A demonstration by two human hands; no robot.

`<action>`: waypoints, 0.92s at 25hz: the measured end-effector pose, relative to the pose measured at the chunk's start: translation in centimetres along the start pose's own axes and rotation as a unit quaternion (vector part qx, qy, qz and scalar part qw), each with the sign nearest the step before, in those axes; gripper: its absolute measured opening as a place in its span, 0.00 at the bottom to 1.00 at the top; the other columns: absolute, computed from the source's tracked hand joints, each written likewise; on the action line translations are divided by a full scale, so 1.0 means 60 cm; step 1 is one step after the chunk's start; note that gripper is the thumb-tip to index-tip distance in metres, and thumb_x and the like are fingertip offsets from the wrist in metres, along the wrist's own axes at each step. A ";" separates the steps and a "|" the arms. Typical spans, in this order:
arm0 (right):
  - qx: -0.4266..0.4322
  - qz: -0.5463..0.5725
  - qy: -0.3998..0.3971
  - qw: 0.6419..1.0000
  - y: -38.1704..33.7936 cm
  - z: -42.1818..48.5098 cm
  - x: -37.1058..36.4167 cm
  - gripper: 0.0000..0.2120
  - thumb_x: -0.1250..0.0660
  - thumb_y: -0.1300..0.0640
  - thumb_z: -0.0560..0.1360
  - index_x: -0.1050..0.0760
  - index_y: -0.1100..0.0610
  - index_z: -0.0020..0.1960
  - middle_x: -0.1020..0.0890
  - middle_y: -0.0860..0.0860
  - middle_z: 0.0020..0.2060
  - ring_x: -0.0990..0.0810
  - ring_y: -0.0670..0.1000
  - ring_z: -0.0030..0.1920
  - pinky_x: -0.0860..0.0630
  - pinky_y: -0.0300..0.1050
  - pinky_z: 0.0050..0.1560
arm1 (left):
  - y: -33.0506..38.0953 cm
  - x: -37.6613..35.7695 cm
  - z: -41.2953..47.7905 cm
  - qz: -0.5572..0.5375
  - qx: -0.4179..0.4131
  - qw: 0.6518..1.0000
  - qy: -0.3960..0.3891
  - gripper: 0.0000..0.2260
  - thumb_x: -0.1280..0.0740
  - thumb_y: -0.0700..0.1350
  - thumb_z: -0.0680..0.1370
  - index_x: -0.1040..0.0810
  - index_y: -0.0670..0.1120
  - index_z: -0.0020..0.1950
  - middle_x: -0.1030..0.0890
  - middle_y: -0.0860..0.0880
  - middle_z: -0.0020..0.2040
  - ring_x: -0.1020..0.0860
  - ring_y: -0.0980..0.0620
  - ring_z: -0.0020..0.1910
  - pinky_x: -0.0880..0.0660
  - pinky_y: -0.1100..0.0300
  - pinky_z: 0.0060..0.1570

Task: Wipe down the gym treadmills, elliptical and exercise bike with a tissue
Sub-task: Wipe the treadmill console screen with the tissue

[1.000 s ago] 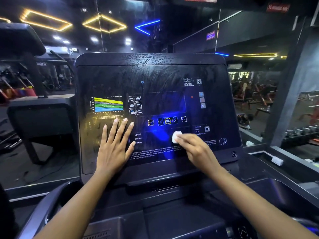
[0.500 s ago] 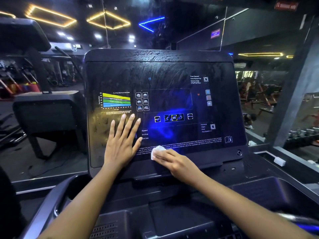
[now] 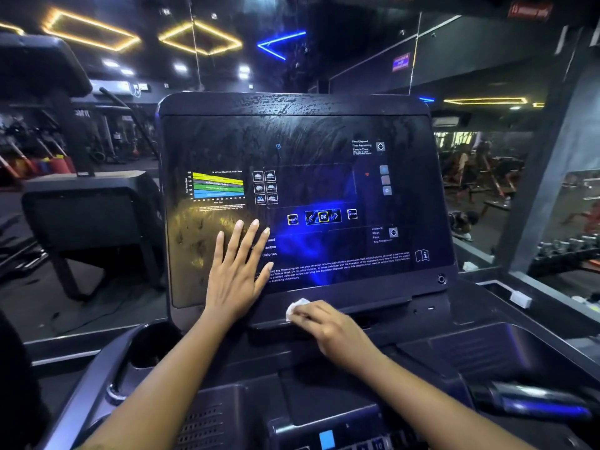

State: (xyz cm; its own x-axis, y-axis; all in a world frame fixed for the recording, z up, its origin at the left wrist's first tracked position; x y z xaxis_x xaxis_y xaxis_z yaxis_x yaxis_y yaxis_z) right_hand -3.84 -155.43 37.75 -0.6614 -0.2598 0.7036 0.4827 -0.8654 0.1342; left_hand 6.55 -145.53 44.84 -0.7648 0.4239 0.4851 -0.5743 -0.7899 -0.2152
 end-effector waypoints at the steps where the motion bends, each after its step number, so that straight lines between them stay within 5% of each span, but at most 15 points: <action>1: -0.013 -0.008 0.003 1.000 0.019 -0.017 0.012 0.20 0.43 0.67 0.71 0.22 0.58 0.57 0.21 0.50 0.54 0.24 0.50 0.51 0.24 0.40 0.49 | 0.009 -0.003 0.000 -0.004 -0.003 1.000 -0.002 0.26 0.47 0.55 0.79 0.39 0.46 0.75 0.37 0.45 0.75 0.42 0.44 0.75 0.50 0.44 0.73; 11: -0.166 -0.128 0.024 0.978 0.178 -0.138 0.148 0.19 0.30 0.73 0.62 0.20 0.58 0.50 0.19 0.50 0.46 0.21 0.52 0.44 0.24 0.42 0.44 | 0.051 -0.021 -0.004 0.002 -0.005 1.000 -0.024 0.27 0.48 0.55 0.79 0.41 0.46 0.76 0.38 0.45 0.76 0.43 0.43 0.75 0.51 0.43 0.72; 13: -0.201 -0.128 0.074 0.968 0.175 -0.127 0.172 0.14 0.36 0.68 0.68 0.19 0.59 0.50 0.18 0.51 0.46 0.20 0.53 0.44 0.25 0.40 0.43 | 0.053 -0.022 -0.005 0.001 -0.004 1.000 -0.023 0.27 0.48 0.55 0.78 0.41 0.45 0.76 0.39 0.45 0.76 0.43 0.43 0.75 0.51 0.42 0.72; 16: -0.144 -0.081 0.116 0.979 0.101 -0.047 0.127 0.16 0.42 0.63 0.71 0.19 0.59 0.54 0.18 0.53 0.50 0.21 0.51 0.50 0.26 0.39 0.51 | 0.052 -0.023 -0.005 0.003 -0.006 1.000 -0.022 0.28 0.48 0.55 0.78 0.41 0.45 0.76 0.39 0.45 0.76 0.44 0.42 0.75 0.51 0.42 0.72; 19: -0.022 -0.074 0.047 0.996 0.015 0.007 0.029 0.15 0.42 0.62 0.75 0.20 0.61 0.55 0.19 0.53 0.54 0.20 0.51 0.53 0.22 0.41 0.47 | 0.052 -0.023 -0.007 0.005 -0.010 1.000 -0.023 0.28 0.48 0.56 0.78 0.42 0.45 0.76 0.40 0.45 0.76 0.44 0.42 0.75 0.51 0.42 0.72; 23: -0.046 -0.118 0.058 0.990 0.053 -0.011 0.041 0.16 0.42 0.63 0.73 0.19 0.60 0.55 0.18 0.52 0.52 0.26 0.47 0.54 0.22 0.37 0.42 | 0.054 -0.023 -0.006 0.005 -0.008 1.000 -0.023 0.28 0.48 0.56 0.78 0.42 0.45 0.76 0.40 0.44 0.76 0.44 0.42 0.75 0.51 0.42 0.73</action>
State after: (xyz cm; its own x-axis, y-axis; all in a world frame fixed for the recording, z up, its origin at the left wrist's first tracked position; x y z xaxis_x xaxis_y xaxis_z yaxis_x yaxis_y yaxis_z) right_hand -4.34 -159.09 39.44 -0.8144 -0.0880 0.5737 0.2552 -0.9421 0.2177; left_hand 5.67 -148.51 43.18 -0.7560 0.3953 0.5218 -0.5723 -0.7861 -0.2337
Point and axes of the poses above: each hand's wrist, its own z-axis towards the middle knuckle, its own x-axis out of the back of the hand, y = z × x, the point moved 9 cm from there along z, towards the middle knuckle
